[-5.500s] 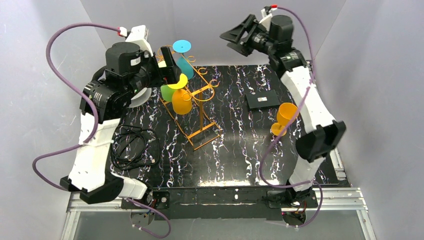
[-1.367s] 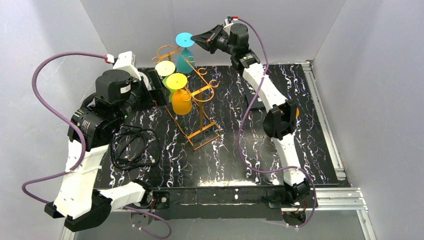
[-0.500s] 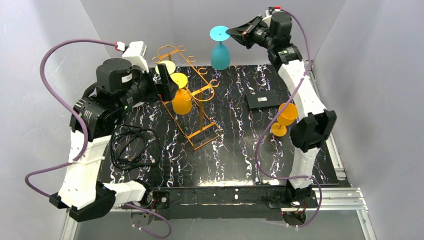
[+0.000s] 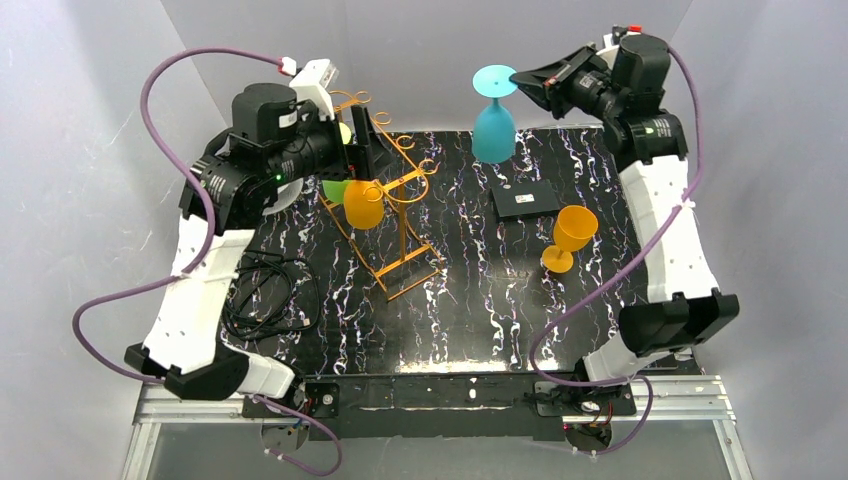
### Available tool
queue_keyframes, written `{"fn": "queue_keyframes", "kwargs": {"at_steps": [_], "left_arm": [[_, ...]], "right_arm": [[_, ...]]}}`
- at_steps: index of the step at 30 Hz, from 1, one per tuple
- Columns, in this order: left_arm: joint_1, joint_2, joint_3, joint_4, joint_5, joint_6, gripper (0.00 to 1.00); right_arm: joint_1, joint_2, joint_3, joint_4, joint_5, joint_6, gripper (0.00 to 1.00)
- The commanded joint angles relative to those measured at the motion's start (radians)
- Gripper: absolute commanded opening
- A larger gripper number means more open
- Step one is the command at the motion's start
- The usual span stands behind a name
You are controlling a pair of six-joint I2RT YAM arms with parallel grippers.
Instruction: Take the wine glass off the wine glass rack
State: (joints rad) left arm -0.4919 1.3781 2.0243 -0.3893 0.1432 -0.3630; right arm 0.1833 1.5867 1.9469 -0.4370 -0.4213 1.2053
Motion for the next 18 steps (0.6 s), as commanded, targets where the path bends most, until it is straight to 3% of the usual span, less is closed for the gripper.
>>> {"fn": "queue_keyframes", "kwargs": {"at_steps": [1, 12, 18], "left_arm": [[0.006, 0.046, 0.088, 0.046, 0.159, -0.032, 0.9], [-0.04, 0.16, 0.121, 0.189, 0.308, -0.104, 0.89], [-0.149, 0.196, 0.102, 0.258, 0.325, -0.007, 0.91]], "right_arm": [[-0.04, -0.104, -0.035, -0.101, -0.01, 0.01, 0.01], [-0.115, -0.289, -0.107, -0.237, -0.007, 0.054, 0.01], [-0.12, -0.336, -0.104, -0.311, -0.014, 0.111, 0.01]]}}
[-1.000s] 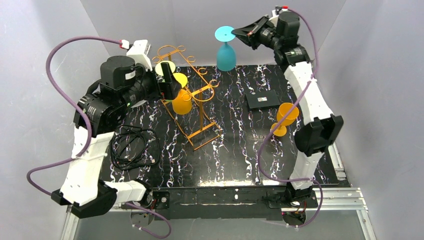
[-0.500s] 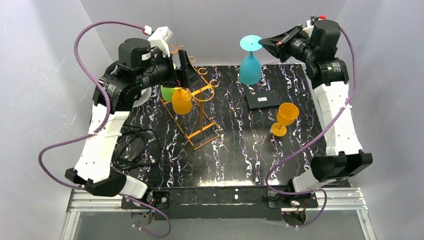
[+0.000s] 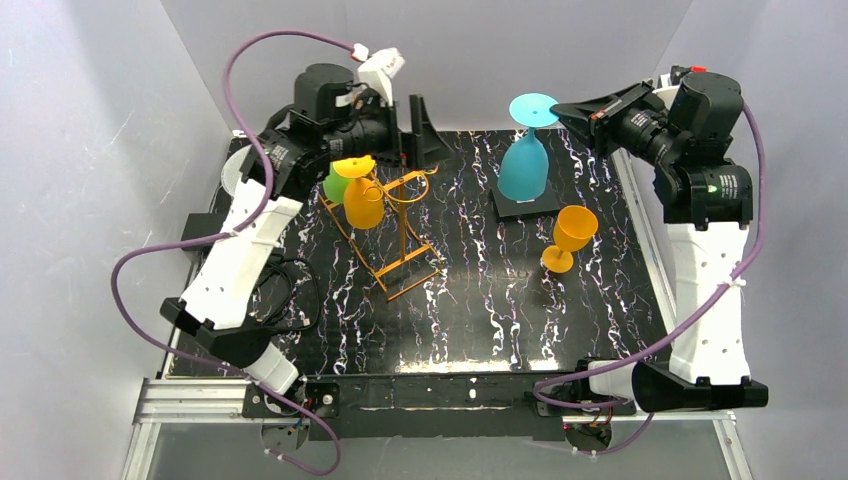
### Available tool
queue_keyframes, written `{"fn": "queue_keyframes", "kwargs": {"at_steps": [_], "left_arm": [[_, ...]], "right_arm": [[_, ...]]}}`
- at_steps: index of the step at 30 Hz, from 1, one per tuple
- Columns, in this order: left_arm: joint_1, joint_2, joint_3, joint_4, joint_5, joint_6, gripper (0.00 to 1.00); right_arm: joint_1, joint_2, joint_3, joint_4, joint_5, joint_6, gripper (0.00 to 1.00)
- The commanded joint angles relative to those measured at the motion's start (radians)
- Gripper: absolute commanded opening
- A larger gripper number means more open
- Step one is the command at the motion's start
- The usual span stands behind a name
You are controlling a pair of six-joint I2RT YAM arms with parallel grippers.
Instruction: Take the wine glass off the wine glass rack
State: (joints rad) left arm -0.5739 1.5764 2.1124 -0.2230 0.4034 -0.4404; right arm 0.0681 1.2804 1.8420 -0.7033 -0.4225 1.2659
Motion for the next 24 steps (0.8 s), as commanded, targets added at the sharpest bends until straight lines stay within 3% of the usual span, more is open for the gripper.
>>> {"fn": "queue_keyframes", "kwargs": {"at_steps": [1, 24], "left_arm": [[-0.09, 0.003, 0.012, 0.104, 0.061, 0.099, 0.91], [-0.247, 0.093, -0.055, 0.405, 0.046, 0.135, 0.83]], "right_arm": [[-0.007, -0.037, -0.002, -0.056, -0.016, 0.061, 0.01], [-0.007, -0.148, -0.089, -0.097, -0.055, 0.151, 0.01]]}}
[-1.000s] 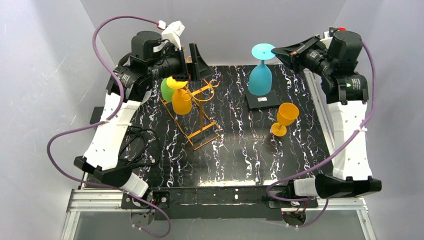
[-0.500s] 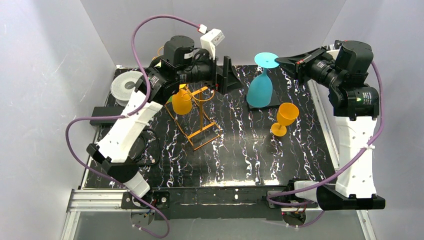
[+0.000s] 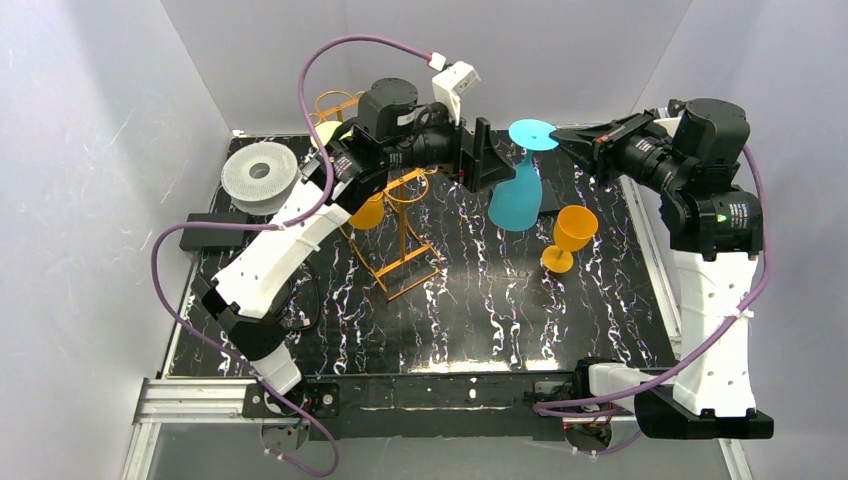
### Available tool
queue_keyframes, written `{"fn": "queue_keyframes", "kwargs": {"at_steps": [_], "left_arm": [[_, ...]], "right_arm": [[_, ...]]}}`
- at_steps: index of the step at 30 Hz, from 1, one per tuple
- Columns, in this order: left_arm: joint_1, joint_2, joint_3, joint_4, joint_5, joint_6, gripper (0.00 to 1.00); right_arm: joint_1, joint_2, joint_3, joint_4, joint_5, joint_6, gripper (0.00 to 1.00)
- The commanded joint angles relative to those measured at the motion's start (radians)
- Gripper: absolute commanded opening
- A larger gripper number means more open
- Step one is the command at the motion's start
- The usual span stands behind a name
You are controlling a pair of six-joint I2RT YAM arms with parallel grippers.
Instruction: Take the wine glass off the wine glass rack
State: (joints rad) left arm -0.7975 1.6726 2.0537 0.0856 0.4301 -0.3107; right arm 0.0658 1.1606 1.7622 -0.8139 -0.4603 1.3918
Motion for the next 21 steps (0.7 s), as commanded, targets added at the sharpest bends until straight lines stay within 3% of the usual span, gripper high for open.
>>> {"fn": "queue_keyframes", "kwargs": {"at_steps": [1, 16, 21], "left_arm": [[-0.03, -0.001, 0.005, 0.1, 0.016, 0.008, 0.82], [-0.125, 0.05, 0.034, 0.144, -0.079, 0.06, 0.73], [-0.141, 0.04, 0.008, 0.17, -0.111, 0.071, 0.59]], "right_arm": [[-0.004, -0.031, -0.013, 0.012, -0.019, 0.03, 0.01], [-0.005, -0.029, -0.02, 0.022, -0.097, 0.055, 0.01], [-0.004, -0.043, -0.037, 0.019, -0.11, 0.056, 0.01]]}}
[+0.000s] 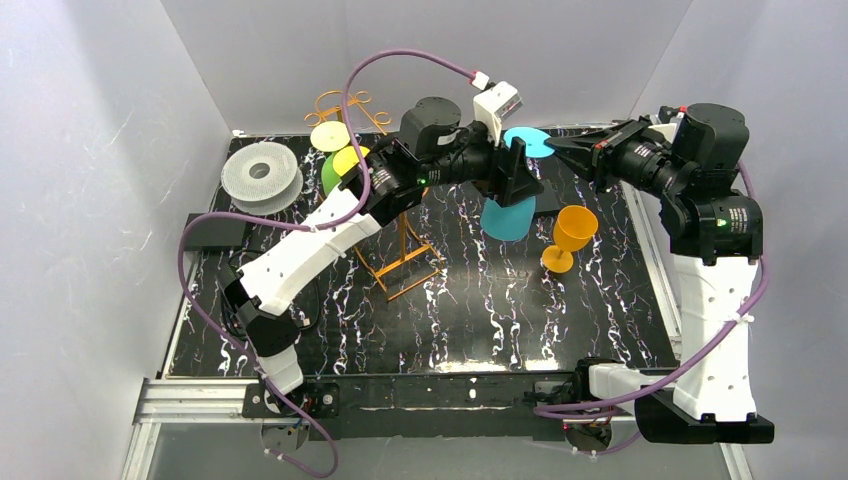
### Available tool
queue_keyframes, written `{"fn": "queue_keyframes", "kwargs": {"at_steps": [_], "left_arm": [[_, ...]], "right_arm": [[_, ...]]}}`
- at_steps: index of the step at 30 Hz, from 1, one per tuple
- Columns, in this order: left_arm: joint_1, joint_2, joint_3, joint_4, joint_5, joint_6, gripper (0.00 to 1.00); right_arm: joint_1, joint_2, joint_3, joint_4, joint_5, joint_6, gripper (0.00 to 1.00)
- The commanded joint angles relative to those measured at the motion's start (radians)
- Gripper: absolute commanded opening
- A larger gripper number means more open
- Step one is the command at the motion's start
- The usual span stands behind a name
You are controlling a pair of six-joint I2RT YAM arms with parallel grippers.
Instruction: Take the wine glass off the wine glass rack
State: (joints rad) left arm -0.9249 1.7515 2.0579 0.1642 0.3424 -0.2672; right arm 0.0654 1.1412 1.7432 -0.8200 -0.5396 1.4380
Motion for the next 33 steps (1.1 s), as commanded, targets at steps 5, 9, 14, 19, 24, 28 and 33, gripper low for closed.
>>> {"fn": "queue_keyframes", "kwargs": {"at_steps": [5, 9, 14, 19, 24, 28, 33], "left_arm": [[-0.022, -0.055, -0.012, 0.102, -0.051, 0.039, 0.5], [-0.023, -0.065, -0.024, 0.106, -0.063, 0.046, 0.27], [-0.027, -0.065, -0.013, 0.097, -0.084, 0.052, 0.0], [-0.029, -0.055, 0.003, 0.092, -0.097, 0.027, 0.0], [-0.032, -0.051, -0.005, 0.109, -0.122, -0.017, 0.0], [-0.032, -0.043, 0.012, 0.105, -0.162, -0.037, 0.0], [-0.032, -0.046, 0.02, 0.095, -0.203, -0.043, 0.0]], "right_arm": [[-0.004, -0.035, -0.036, 0.031, -0.032, 0.01, 0.01], [-0.004, -0.037, -0.05, 0.05, -0.043, 0.013, 0.01], [-0.004, -0.03, -0.054, 0.069, -0.053, 0.016, 0.01], [-0.005, -0.022, -0.07, 0.114, -0.099, 0.018, 0.01], [-0.007, -0.017, -0.074, 0.138, -0.131, 0.014, 0.43], [-0.011, -0.017, -0.068, 0.134, -0.129, -0.004, 0.7], [-0.027, -0.017, -0.052, 0.122, -0.118, -0.024, 0.79]]}}
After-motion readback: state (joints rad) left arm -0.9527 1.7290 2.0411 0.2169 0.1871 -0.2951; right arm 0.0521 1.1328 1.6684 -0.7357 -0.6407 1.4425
